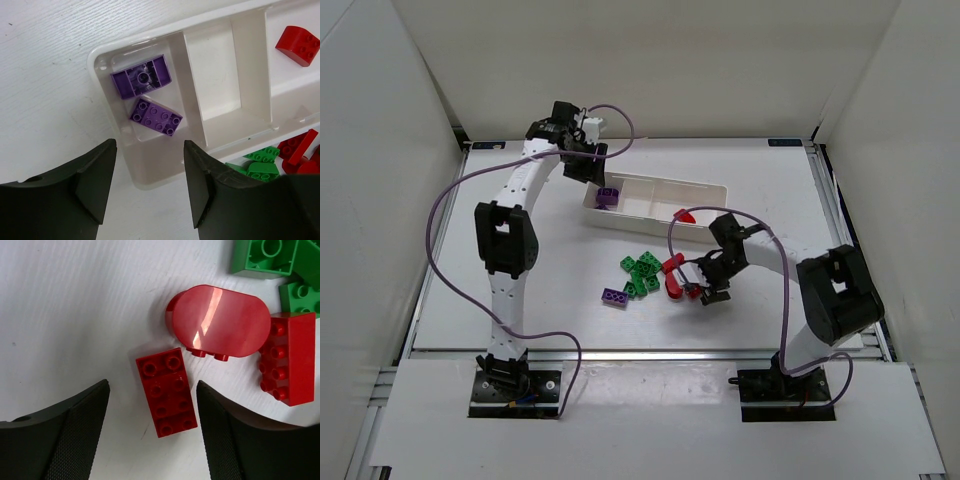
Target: Sort the legos into containers by color
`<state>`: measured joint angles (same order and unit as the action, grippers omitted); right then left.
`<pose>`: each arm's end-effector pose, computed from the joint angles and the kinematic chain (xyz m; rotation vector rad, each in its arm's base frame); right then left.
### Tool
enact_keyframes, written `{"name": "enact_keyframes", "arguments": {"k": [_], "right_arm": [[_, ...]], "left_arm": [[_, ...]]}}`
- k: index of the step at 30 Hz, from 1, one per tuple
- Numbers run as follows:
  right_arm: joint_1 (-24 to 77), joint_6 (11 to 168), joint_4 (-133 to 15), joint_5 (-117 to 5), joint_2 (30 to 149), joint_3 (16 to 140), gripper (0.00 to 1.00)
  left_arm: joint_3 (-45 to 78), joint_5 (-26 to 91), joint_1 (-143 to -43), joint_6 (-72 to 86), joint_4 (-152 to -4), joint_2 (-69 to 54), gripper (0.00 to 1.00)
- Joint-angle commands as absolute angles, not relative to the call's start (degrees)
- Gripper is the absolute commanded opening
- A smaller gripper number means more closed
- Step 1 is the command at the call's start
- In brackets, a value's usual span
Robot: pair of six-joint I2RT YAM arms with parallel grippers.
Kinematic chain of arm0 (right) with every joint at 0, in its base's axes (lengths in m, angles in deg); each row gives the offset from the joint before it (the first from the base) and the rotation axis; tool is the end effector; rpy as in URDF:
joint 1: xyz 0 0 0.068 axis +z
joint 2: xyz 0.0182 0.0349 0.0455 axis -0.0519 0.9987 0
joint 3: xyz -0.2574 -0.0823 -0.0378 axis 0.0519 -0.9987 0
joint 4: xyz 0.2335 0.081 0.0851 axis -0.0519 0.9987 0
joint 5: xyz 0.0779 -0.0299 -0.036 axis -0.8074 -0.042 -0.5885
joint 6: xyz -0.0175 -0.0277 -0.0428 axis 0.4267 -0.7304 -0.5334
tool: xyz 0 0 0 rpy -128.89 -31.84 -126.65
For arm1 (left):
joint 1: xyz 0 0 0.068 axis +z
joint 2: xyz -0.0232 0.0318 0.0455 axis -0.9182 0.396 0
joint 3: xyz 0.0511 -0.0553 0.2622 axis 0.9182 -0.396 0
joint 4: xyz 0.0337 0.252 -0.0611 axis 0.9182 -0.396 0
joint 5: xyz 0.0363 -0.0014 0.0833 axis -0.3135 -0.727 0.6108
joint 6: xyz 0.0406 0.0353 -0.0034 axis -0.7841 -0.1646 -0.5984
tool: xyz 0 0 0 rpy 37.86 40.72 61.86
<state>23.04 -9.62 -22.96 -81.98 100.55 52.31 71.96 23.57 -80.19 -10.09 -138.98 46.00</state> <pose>0.2356 0.1366 0.1550 -2.2899 1.2815 0.5209 0.4712 -0.1241 0.2757 0.5303 2.5666 -0.4474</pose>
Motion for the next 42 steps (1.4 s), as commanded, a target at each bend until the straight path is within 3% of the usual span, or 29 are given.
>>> {"name": "enact_keyframes", "arguments": {"k": [1, 4, 5, 7, 10, 13, 19, 22, 30, 36, 42], "right_arm": [[23.7, -8.2, -22.7, -82.2, 102.5, 54.6, 0.73], [23.8, -7.9, -22.9, -81.8, 104.1, 55.2, 0.65], [23.8, -7.3, -23.3, -81.7, 104.6, 55.3, 0.54], [23.8, -6.5, -24.0, -81.6, 104.6, 55.3, 0.45], [23.7, -5.0, -24.8, -81.2, 103.6, 54.9, 0.21], [23.7, -2.6, -23.8, -81.3, 100.4, 55.3, 0.09], [24.4, 12.8, -21.6, -88.4, 87.4, 62.1, 0.03], [24.4, 20.2, -23.7, -88.5, 86.5, 68.2, 0.02], [22.6, 31.3, -27.8, -83.0, 99.9, 83.5, 0.02], [20.3, 31.1, -24.8, -82.8, 111.2, 93.4, 0.06], [18.7, 28.7, -26.6, -81.8, 115.9, 94.2, 0.07]], "left_arm": [[70.6, 23.8, -79.8, -9.8, -139.3, 39.2, 0.67], [69.6, 24.6, -79.6, -9.8, -139.3, 38.5, 0.67], [69.5, 25.0, -79.5, -9.9, -139.3, 38.1, 0.67], [68.8, 25.0, -79.4, -10.0, -139.3, 37.7, 0.67], [67.5, 25.2, -79.2, -10.5, -139.0, 36.9, 0.66], [65.5, 25.4, -78.8, -10.8, -138.2, 35.6, 0.66], [56.5, 25.9, -78.2, -11.6, -134.0, 28.9, 0.66], [52.8, 26.3, -78.2, -12.1, -131.9, 26.1, 0.66], [51.0, 26.2, -78.1, -14.1, -131.5, 23.7, 0.68], [48.7, 18.2, -78.0, -17.3, -134.7, 21.5, 0.71], [39.6, 7.3, -78.1, -25.3, -137.9, 14.3, 0.71]]}}
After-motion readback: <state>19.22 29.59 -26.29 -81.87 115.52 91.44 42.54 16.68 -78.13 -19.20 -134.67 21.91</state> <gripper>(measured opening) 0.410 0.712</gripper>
